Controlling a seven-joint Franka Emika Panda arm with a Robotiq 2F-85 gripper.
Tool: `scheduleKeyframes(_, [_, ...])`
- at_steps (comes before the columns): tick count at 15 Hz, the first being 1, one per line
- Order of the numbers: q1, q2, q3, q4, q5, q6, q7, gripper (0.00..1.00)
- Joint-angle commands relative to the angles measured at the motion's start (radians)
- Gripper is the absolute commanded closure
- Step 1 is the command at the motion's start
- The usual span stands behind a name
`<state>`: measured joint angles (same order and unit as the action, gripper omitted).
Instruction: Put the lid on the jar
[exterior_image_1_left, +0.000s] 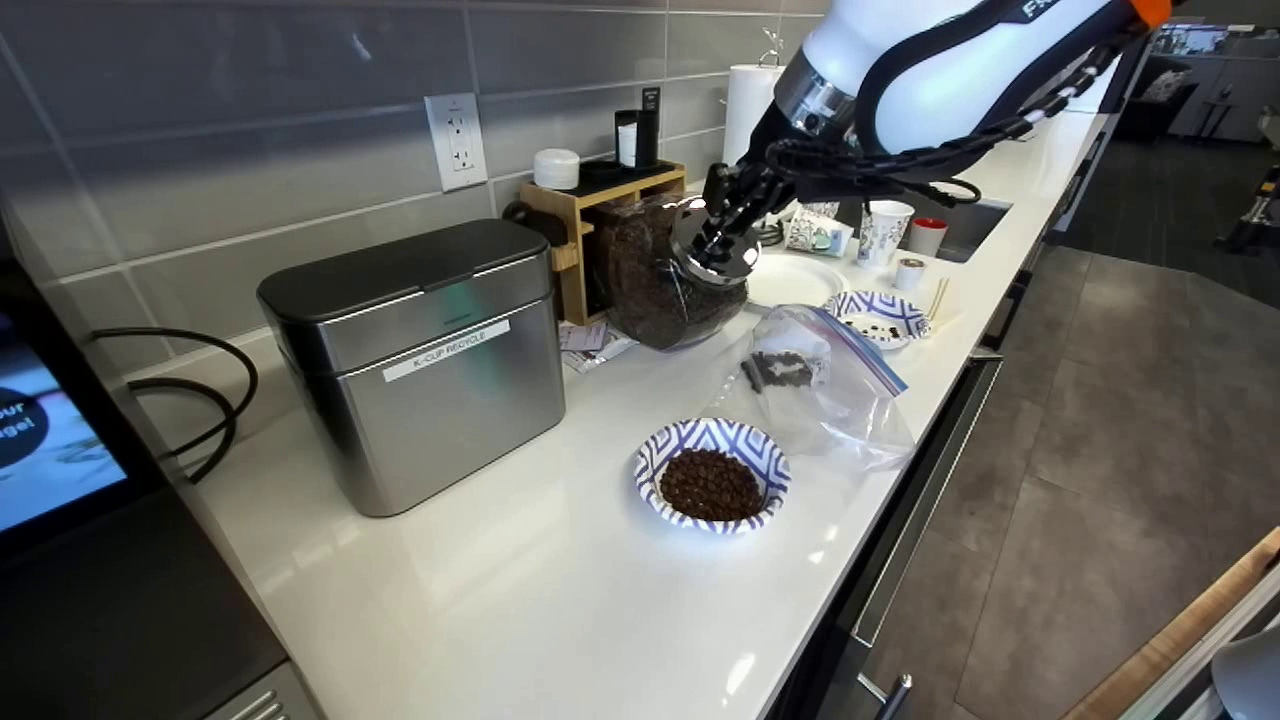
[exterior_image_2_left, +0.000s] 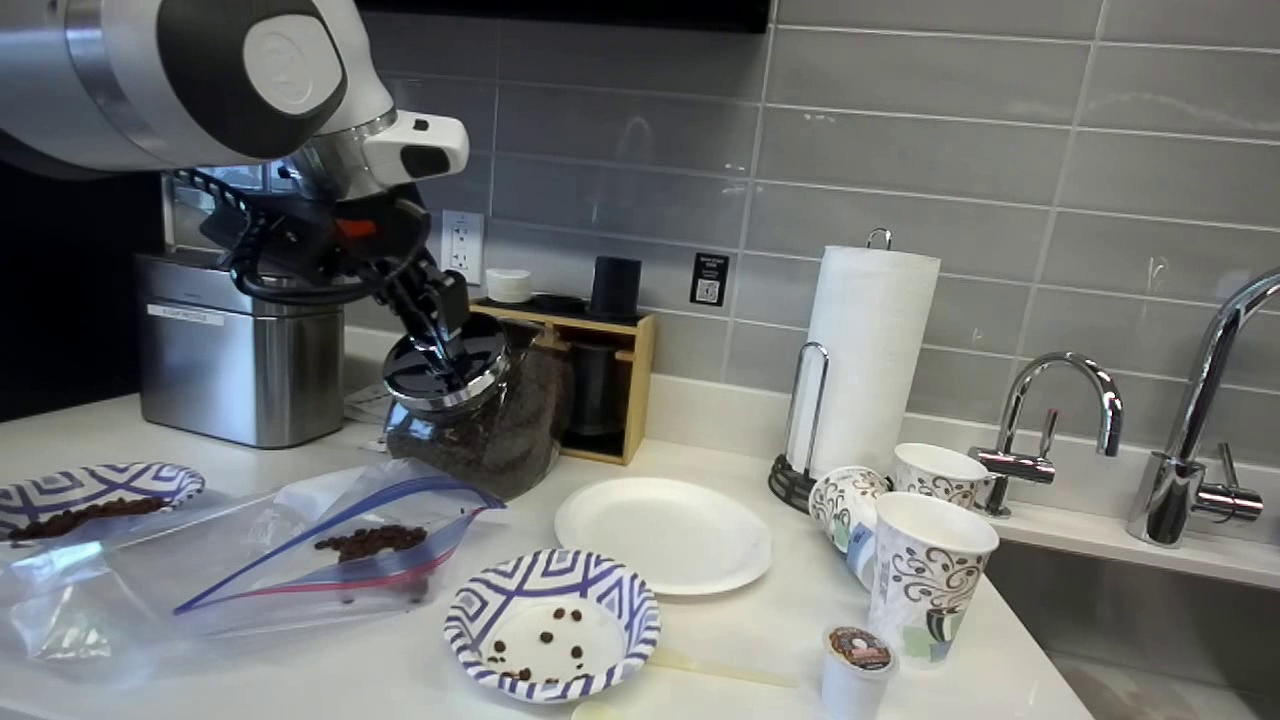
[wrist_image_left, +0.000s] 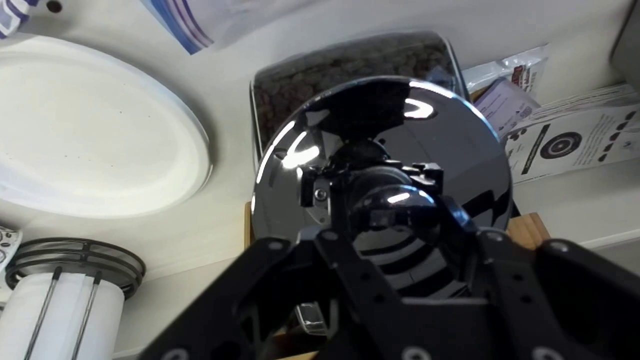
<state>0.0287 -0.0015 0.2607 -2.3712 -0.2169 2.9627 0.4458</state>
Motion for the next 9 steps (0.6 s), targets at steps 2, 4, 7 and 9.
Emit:
scheduleKeyframes(2, [0.003,0.05,0.001,0.024,-0.047,0.024,0.042,0.79])
scheduleKeyframes(4, [0.007,0.06,0.001,0.03,-0.045,0.021,0.037,0.79])
scheduleKeyframes(7, [0.007,0.061,-0.001,0.032,-0.056,0.018,0.045,0.29])
scheduleKeyframes(9, [0.007,0.064,-0.003,0.033,-0.058,0.018,0.044,0.23])
